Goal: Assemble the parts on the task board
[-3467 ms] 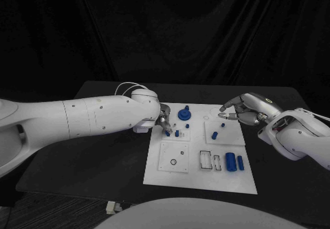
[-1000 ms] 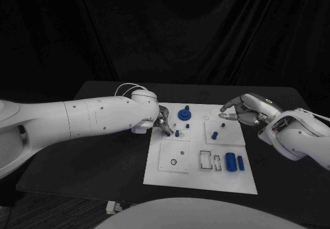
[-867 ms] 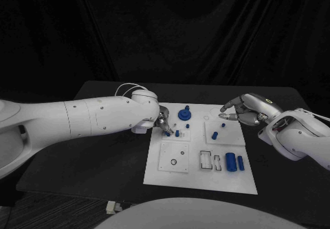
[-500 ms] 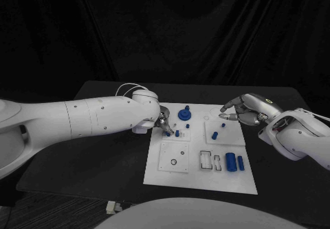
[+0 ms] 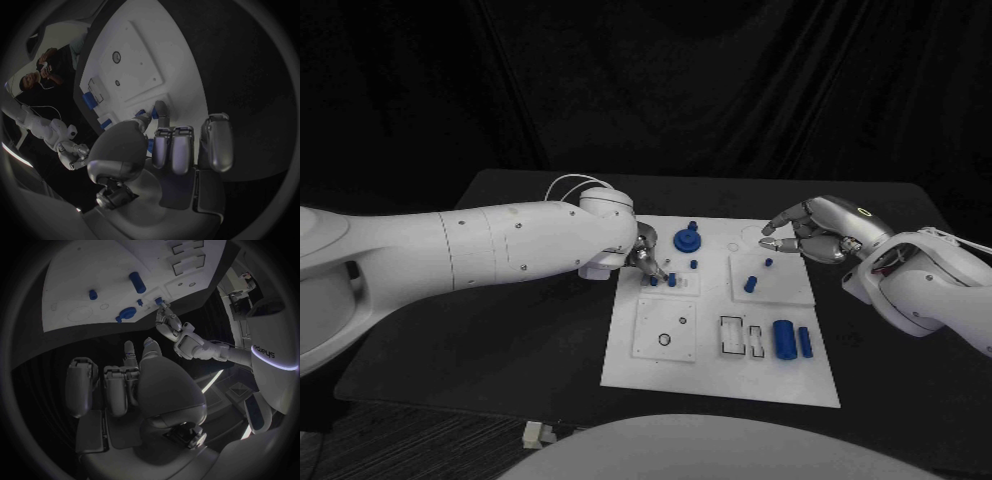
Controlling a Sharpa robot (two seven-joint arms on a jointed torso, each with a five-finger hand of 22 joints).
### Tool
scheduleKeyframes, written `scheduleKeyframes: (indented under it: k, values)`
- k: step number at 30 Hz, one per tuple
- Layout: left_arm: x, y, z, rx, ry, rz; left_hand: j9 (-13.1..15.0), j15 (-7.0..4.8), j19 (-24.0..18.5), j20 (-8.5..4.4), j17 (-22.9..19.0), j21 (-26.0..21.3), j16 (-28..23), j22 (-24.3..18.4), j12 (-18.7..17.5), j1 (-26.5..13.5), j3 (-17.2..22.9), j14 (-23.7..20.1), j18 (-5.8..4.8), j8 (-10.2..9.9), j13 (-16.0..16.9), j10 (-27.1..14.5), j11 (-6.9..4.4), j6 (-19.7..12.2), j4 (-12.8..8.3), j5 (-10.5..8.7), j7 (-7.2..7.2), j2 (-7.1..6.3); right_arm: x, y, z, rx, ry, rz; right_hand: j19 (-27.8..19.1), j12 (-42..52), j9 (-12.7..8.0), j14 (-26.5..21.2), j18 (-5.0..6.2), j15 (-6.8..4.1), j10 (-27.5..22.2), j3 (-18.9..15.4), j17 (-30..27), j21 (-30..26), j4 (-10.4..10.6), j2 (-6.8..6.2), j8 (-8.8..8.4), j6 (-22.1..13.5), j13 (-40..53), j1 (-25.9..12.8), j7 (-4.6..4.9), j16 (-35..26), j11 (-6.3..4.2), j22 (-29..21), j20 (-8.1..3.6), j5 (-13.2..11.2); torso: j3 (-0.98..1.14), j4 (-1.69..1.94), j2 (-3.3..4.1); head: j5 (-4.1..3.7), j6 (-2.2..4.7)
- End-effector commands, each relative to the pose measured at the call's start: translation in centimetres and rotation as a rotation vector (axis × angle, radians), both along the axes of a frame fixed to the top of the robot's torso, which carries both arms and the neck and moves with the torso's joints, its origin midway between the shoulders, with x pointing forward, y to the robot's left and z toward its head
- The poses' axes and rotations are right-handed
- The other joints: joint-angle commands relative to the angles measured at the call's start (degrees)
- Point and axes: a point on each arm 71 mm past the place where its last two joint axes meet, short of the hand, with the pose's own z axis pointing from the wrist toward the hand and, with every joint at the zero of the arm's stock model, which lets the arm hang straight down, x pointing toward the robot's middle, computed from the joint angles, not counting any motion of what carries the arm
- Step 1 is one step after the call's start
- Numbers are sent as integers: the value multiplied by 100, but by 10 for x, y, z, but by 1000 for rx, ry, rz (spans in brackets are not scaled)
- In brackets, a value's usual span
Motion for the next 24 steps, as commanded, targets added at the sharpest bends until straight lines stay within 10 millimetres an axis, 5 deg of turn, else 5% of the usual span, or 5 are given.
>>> scheduleKeyframes:
  k: [1, 7, 13, 24]
  values:
    - [-2, -2, -2, -3, 23, -13, 27, -54, 133, -53, 1173, 39, 37, 1124, 36, -81, -15, 506, 30, 6, 1405, 538, -34, 75, 73, -50, -9, -9, 0, 0, -1, -8, 6, -7, 52, -38, -7, 613, 33, -22, 724, -12, 1510, -17, -37, 3, -27, 38, 184, 56, 0, 18, -96, 1167, 3, 22, 0, -1, 0, 3, -1]
    - [-1, -2, -2, -1, 25, -13, 242, -77, 142, -73, 1185, 55, 49, 1127, 46, -49, -54, 511, 28, 178, 1411, 542, -66, 151, 120, -85, -51, -32, 0, -1, -2, -9, 7, -7, 52, -38, -7, 613, 33, -22, 724, -12, 1510, -17, -37, 3, -27, 38, 184, 56, 0, 18, -96, 1167, 3, 22, 1, 1, 2, -1, -1]
    - [-1, -1, -2, 0, 25, -11, 589, -90, 143, -86, 1184, 50, 47, 1126, 49, -44, -102, 511, 28, 726, 1413, 544, -82, 275, 157, -116, -69, -51, 0, -1, -2, -10, 9, -7, 52, -38, -7, 613, 33, -22, 724, -12, 1510, -17, -37, 3, -27, 38, 184, 56, 0, 18, -96, 1167, 3, 22, -1, 0, 1, 6, -1]
    - [-1, 2, -2, -4, 25, -8, 761, -94, 146, -92, 1186, 59, 49, 1128, 54, -57, -149, 512, 26, 961, 1417, 546, -85, 302, 166, -179, -73, -72, 0, -1, -2, -11, 11, -8, 52, -38, -7, 613, 33, -22, 724, -12, 1510, -17, -37, 3, -27, 38, 184, 56, 0, 18, -96, 1167, 3, 22, 0, 1, 1, -6, -1]
